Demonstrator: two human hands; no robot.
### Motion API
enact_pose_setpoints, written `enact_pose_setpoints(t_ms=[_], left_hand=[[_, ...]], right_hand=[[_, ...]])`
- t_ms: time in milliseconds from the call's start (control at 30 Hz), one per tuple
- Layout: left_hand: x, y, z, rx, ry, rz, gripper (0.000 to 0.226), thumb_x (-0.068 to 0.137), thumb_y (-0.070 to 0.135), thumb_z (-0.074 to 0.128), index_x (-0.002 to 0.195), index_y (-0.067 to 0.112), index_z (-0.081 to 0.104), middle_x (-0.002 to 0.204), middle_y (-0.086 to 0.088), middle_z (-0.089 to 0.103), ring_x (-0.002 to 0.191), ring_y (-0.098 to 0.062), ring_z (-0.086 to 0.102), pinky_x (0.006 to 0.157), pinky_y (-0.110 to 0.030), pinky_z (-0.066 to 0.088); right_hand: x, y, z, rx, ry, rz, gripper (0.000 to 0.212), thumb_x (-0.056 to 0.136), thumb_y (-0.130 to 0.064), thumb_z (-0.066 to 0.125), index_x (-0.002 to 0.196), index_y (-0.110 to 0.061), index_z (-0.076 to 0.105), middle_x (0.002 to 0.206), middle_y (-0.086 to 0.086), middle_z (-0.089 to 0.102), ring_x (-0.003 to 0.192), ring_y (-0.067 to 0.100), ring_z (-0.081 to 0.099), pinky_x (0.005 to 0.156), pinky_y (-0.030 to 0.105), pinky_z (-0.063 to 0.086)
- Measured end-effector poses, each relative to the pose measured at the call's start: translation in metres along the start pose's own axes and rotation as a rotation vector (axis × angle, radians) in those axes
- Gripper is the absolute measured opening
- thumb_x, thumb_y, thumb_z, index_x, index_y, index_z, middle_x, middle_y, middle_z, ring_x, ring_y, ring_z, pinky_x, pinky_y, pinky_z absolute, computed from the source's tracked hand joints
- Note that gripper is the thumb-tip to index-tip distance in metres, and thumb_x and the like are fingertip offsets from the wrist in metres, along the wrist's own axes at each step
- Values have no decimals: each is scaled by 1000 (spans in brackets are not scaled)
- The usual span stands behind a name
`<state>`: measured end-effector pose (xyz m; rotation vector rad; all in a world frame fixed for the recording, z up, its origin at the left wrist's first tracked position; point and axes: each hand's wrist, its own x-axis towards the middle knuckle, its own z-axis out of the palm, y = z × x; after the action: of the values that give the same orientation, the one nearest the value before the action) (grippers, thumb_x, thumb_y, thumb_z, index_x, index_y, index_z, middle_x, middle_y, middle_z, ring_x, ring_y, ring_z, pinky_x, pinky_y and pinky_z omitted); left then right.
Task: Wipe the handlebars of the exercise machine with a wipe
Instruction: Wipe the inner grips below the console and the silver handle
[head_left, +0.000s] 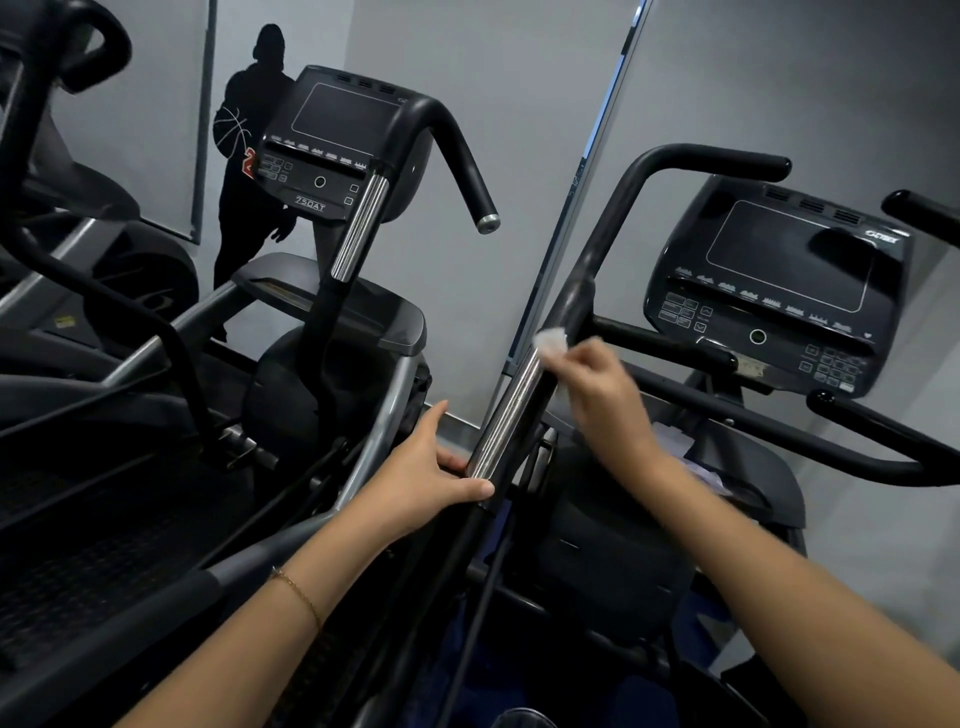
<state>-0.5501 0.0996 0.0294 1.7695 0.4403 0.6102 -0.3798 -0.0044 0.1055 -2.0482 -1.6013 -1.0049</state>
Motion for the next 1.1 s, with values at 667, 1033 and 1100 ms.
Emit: enact_pose_setpoints(t_ms=[667, 1033, 1100], left_hand=[[59, 67, 1, -511, 314, 191, 11, 83, 11, 68, 92, 11, 62, 84, -1, 62, 73, -11, 60, 62, -15, 49], [69, 45, 37, 264, 389, 645, 19, 88, 24, 64, 97, 10, 71, 105, -2, 67, 94, -17, 63, 84, -32, 51], [55, 31, 34, 240, 391, 691, 22, 90, 22, 57, 101, 11, 72, 105, 0, 68, 97, -14, 62, 84, -26, 50]], right_hand=[[24, -4, -35, 578, 44, 236, 31, 89, 1, 55, 117, -11, 58, 103, 3, 64, 89, 9, 60, 83, 19, 45], [41, 45, -4, 62, -200, 119, 63, 87, 9, 41, 143, -18, 34, 152, -8, 24, 137, 13, 32, 107, 22, 28], [43, 45, -4, 76, -193, 118, 65, 85, 11, 40, 143, -18, 34, 152, -7, 25, 138, 12, 31, 108, 20, 24]])
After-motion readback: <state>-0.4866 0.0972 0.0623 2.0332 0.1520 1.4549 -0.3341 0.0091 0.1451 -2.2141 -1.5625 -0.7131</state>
